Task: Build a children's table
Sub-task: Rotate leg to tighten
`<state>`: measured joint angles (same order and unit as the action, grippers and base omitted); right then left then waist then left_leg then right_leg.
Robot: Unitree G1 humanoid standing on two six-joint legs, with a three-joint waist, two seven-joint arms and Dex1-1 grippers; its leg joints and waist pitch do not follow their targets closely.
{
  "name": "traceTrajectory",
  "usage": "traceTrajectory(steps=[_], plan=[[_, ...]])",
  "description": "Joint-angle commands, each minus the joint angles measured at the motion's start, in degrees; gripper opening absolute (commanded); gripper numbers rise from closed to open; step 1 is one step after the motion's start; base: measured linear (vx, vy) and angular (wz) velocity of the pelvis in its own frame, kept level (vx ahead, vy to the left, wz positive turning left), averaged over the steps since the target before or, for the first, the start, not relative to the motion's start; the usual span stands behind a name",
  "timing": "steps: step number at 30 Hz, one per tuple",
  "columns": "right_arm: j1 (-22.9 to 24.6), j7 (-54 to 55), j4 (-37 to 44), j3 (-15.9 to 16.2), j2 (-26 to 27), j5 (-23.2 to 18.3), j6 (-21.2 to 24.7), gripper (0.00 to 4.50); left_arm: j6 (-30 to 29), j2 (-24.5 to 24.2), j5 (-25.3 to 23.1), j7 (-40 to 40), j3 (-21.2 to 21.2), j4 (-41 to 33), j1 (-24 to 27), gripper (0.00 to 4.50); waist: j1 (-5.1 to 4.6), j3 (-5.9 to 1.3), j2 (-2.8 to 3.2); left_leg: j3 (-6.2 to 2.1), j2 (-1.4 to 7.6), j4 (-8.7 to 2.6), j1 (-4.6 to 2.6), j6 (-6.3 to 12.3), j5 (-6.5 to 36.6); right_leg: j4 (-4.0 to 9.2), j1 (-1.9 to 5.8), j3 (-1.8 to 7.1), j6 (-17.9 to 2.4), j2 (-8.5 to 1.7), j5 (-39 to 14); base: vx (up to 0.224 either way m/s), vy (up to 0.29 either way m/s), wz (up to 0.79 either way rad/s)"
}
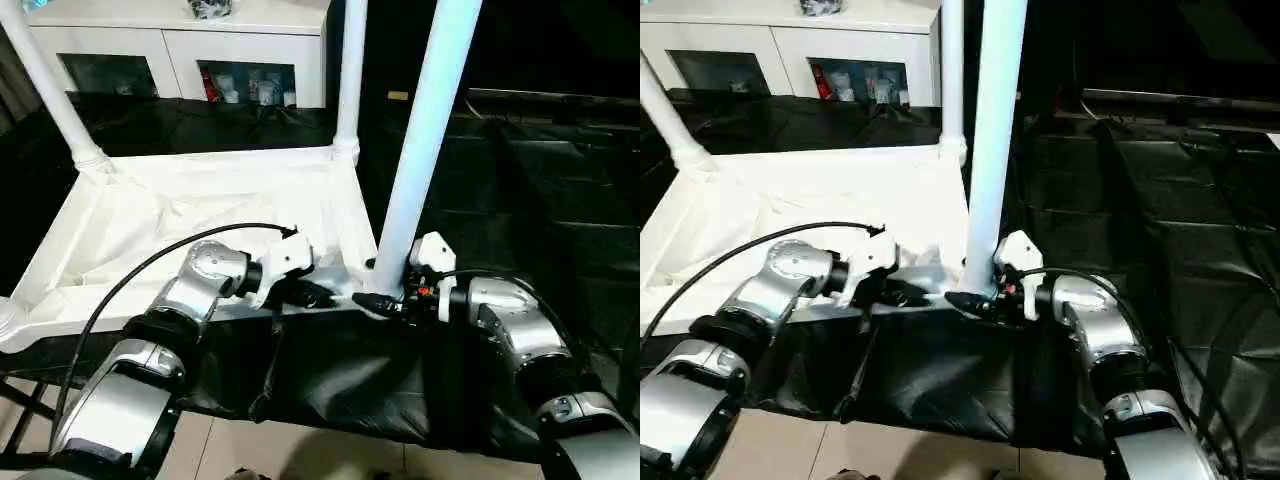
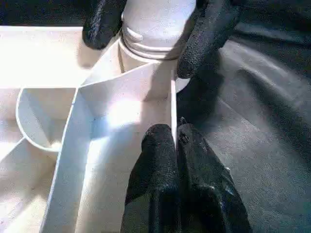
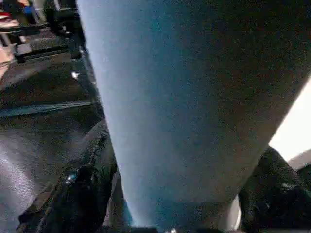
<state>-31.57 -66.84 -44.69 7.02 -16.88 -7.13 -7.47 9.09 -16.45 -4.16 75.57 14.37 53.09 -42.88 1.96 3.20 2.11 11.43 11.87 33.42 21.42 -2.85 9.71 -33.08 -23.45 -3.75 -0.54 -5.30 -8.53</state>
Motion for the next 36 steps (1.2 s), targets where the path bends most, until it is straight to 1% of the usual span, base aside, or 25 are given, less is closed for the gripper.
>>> traceTrajectory(steps=[1,2,3,6,9,12,15,22,23,24,25,26,27,28,29,30,31,32,33,34,35,36], plan=[[0.0,-2.0,1.6,1.3,0.2,-0.3,0.8,3.07,0.7,-0.4,0.1,1.2,0.8,0.3,0.2,0.0,0.07,-3.98,-0.43,-0.48,1.54,-4.04,-1.01,2.91,18.2,3.64,2.58,1.84,-14.8,-2.51,-17.0,0.0,0.0,0.0],[0.1,-2.5,1.9,1.5,0.1,-0.4,1.0,2.97,0.8,-0.6,0.0,1.8,1.0,0.3,0.2,0.0,0.07,-4.01,-0.34,-0.47,1.54,-4.02,-0.99,2.92,18.0,3.57,2.63,1.84,-14.9,-2.51,-16.6,0.0,0.0,0.0],[0.1,-2.8,2.1,1.6,0.0,-0.4,1.0,2.91,1.1,-0.7,-0.1,2.4,1.2,0.4,0.2,0.0,0.08,-4.01,-0.41,-0.48,1.5,-4.01,-0.91,3.06,17.7,3.52,2.73,1.82,-15.0,-2.49,-16.2,0.0,0.0,0.0],[0.5,-4.4,2.7,2.4,-0.1,-0.3,1.2,2.69,1.6,-1.0,-0.6,3.7,1.5,0.6,0.3,0.0,0.12,-4.09,-0.4,-0.46,1.5,-3.94,-0.86,3.22,16.8,3.4,2.78,1.82,-15.3,-2.55,-15.1,0.0,0.0,0.0],[0.7,-4.6,2.8,2.6,0.0,-0.2,1.3,2.67,1.7,-1.1,-0.7,3.9,1.5,0.7,0.3,0.0,0.12,-4.1,-0.37,-0.43,1.5,-3.93,-0.9,3.34,16.6,3.34,2.77,1.8,-15.5,-2.5,-14.4,0.0,0.0,0.0],[0.9,-4.9,2.9,2.6,0.1,-0.2,1.3,2.65,1.7,-1.2,-0.6,4.2,1.6,0.8,0.3,0.0,0.14,-4.04,-0.38,-0.45,1.53,-3.97,-0.97,3.09,17.2,3.45,2.73,1.82,-15.3,-2.54,-15.7,0.0,0.0,0.0],[1.7,-5.4,3.9,2.9,0.2,-0.2,1.7,2.65,1.7,-1.6,-0.5,4.7,1.7,0.9,0.6,0.0,0.14,-4.07,-0.36,-0.47,1.54,-3.98,-1.0,2.95,17.3,3.45,2.73,1.83,-15.2,-2.53,-15.9,0.0,0.0,0.0],[2.0,-5.4,4.6,2.9,0.2,-0.4,2.2,2.65,1.8,-1.5,-0.5,4.8,1.7,0.8,0.8,0.0,0.22,-4.12,-0.33,-0.47,1.52,-3.96,-0.94,3.07,16.7,3.33,2.79,1.82,-15.4,-2.49,-14.7,0.0,0.0,0.0],[2.1,-2.5,4.4,2.1,1.1,-0.4,2.6,2.65,1.6,-0.9,-0.5,3.1,1.3,1.0,0.7,0.0,0.22,-4.12,-0.33,-0.46,1.5,-3.93,-0.93,3.05,16.8,3.34,2.8,1.81,-15.4,-2.5,-14.8,0.0,0.0,0.0],[2.1,-1.8,4.3,1.9,1.3,-0.4,2.7,2.65,1.6,-0.8,-0.5,2.7,1.2,1.0,0.6,0.0,0.2,-4.01,-0.36,-0.45,1.51,-4.01,-0.95,2.97,17.0,3.4,2.74,1.82,-15.2,-2.48,-15.4,0.0,0.0,0.0],[2.0,1.5,3.6,1.1,2.2,-0.1,2.9,2.65,1.2,-0.1,-0.8,0.3,0.9,1.2,0.4,0.0,0.16,-3.92,-0.51,-0.46,1.52,-4.06,-1.01,2.66,17.8,3.56,2.69,1.82,-14.9,-2.53,-16.9,0.0,0.0,0.0],[1.4,7.9,1.7,-0.1,3.6,0.9,2.7,2.65,0.3,1.2,-1.4,-3.6,0.6,1.7,-0.1,0.0,0.11,-3.83,-0.43,-0.48,1.54,-4.1,-1.07,2.31,18.1,3.58,2.56,1.85,-14.6,-2.55,-17.8,0.0,0.0,0.0],[1.2,11.1,0.7,-0.8,4.4,1.3,2.6,2.65,-0.3,2.0,-1.9,-5.9,0.5,1.9,-0.4,0.0,-0.16,-3.65,-0.37,-0.64,1.43,-4.22,-1.25,1.33,19.9,3.95,2.37,1.79,-13.8,-2.68,-21.2,0.0,0.0,0.0],[1.1,12.9,0.2,-1.2,4.8,1.5,2.5,2.65,-0.7,2.5,-2.1,-7.3,0.5,2.0,-0.6,0.0,-0.46,-3.62,-0.67,-0.77,1.3,-4.19,-1.37,0.72,20.8,4.28,2.26,1.77,-12.5,-2.78,-24.4,0.0,0.0,0.0],[0.6,19.3,-1.6,-2.4,6.5,2.1,3.3,2.65,-1.8,4.3,-2.6,-11.1,0.4,2.1,-1.0,0.0,-0.43,-3.46,-0.56,-0.86,1.3,-4.24,-1.59,0.47,21.7,4.54,2.07,1.77,-11.9,-2.79,-26.1,0.0,0.0,0.0],[0.2,23.8,-2.9,-3.3,7.9,2.2,3.8,2.65,-2.9,6.1,-2.8,-14.0,0.2,2.2,-1.4,0.0,-0.95,-3.25,-0.66,-0.94,1.27,-4.27,-1.63,-0.27,22.6,4.67,1.75,1.81,-11.2,-2.74,-28.1,0.0,0.0,0.0],[0.2,23.8,-2.9,-3.3,7.9,2.2,3.8,2.65,-2.9,6.1,-2.8,-14.0,0.2,2.2,-1.4,0.0,-1.09,-3.26,-0.66,-1.22,1.07,-4.24,-1.83,-0.6,24.2,5.1,1.83,1.51,-10.0,-2.81,-31.2,0.0,0.0,0.0],[0.0,27.0,-3.7,-4.1,9.3,2.0,4.7,2.65,-4.0,7.6,-2.8,-16.1,0.2,2.0,-1.6,0.0,-1.15,-3.34,-0.73,-1.28,1.01,-4.22,-1.82,-0.49,24.4,5.21,1.86,1.43,-9.4,-2.78,-31.8,0.0,0.0,0.0],[-0.5,30.8,-4.8,-4.8,10.7,1.9,6.2,2.65,-4.8,9.1,-3.1,-18.0,0.4,1.8,-1.9,0.0,-1.51,-3.21,-0.71,-1.3,1.05,-4.38,-1.62,-0.34,24.6,5.34,1.75,1.54,-9.0,-2.71,-31.6,0.0,0.0,0.0],[-1.4,34.8,-6.1,-5.1,12.3,2.3,6.8,2.65,-5.8,10.7,-3.3,-19.8,0.6,1.7,-2.1,0.0,-1.74,-3.32,-0.43,-1.37,0.99,-4.3,-1.9,-0.38,25.8,5.49,1.51,1.42,-9.0,-2.67,-31.7,0.0,0.0,0.0],[-1.5,35.6,-6.4,-5.2,12.6,2.3,7.0,2.65,-5.9,11.0,-3.4,-20.1,0.6,1.7,-2.2,0.0,-1.99,-3.25,-0.55,-1.33,0.99,-4.28,-1.92,-0.48,26.2,5.55,1.37,1.42,-9.0,-2.61,-31.6,0.0,0.0,0.0],[-2.2,38.4,-7.2,-5.5,13.6,2.4,7.6,2.65,-6.3,12.0,-3.5,-21.2,0.8,1.7,-2.3,0.0,-2.38,-3.23,-0.54,-1.41,0.88,-4.24,-1.9,-0.51,27.1,5.6,1.33,1.31,-8.9,-2.57,-32.0,0.0,0.0,0.0]])
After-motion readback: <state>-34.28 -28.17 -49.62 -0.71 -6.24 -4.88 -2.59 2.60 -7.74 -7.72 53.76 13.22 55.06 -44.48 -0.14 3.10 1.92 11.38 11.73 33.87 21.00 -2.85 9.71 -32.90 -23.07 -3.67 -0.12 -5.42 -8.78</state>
